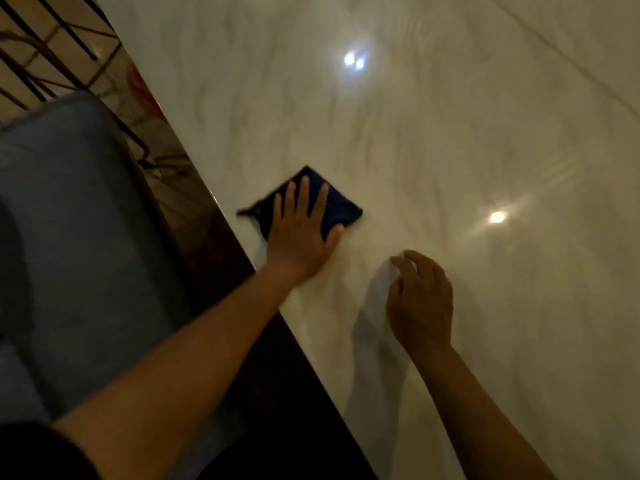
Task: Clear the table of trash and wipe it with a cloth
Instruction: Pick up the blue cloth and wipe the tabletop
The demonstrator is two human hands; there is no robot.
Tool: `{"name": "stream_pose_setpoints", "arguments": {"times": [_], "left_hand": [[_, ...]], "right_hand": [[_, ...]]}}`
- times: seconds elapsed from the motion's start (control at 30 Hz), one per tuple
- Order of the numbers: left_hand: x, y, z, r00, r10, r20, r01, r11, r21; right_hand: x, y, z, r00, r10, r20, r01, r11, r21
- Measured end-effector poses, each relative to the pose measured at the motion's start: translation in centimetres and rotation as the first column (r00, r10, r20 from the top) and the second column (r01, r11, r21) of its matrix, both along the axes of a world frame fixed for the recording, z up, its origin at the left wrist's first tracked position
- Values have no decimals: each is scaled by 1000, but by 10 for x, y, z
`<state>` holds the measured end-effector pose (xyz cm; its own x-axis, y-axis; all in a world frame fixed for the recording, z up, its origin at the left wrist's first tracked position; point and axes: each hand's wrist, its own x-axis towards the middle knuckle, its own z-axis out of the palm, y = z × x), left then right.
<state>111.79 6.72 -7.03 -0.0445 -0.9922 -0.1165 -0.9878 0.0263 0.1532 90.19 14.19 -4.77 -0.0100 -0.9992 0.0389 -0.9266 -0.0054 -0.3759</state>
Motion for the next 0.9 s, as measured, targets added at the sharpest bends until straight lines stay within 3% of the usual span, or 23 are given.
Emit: {"name": "stream_pose_setpoints", "arguments": {"times": [0.07, 0.17, 0.33, 0.43, 0.53, 0.63, 0.73, 0.83, 0.9], "left_hand": [[-10, 31, -1, 998, -68, -6, 68, 997, -42], [16, 43, 5, 944, -329, 5, 329, 944, -21], [85, -27, 11, 831, -553, 57, 554, 832, -5], [141, -107, 3, 892, -442, 95, 445, 896, -10], [181, -188, 3, 985, -157, 67, 156, 988, 15], [181, -213, 2, 1000, -27, 1, 27, 1000, 11], [196, -191, 2, 950, -310, -36, 309, 951, -30], [243, -206, 8, 754, -657, -10, 657, 754, -2], [269, -247, 7, 694, -720, 20, 720, 694, 1]], "right_hand": [[7, -13, 2, 1000, 27, 3, -27, 999, -22], [24, -44, -2, 997, 77, -25, -78, 996, -36], [74, -105, -4, 970, 230, -80, -230, 973, 10], [110, -145, -6, 973, 224, -63, -226, 974, -27], [145, -185, -8, 986, 155, -55, -156, 988, -9], [183, -223, -7, 998, 61, -34, -61, 998, 5], [215, -262, -2, 1000, 16, -23, -17, 1000, -21], [239, -297, 1, 1000, -4, -28, 4, 1000, -11], [251, -309, 1, 999, -26, -35, 25, 1000, -15]]}}
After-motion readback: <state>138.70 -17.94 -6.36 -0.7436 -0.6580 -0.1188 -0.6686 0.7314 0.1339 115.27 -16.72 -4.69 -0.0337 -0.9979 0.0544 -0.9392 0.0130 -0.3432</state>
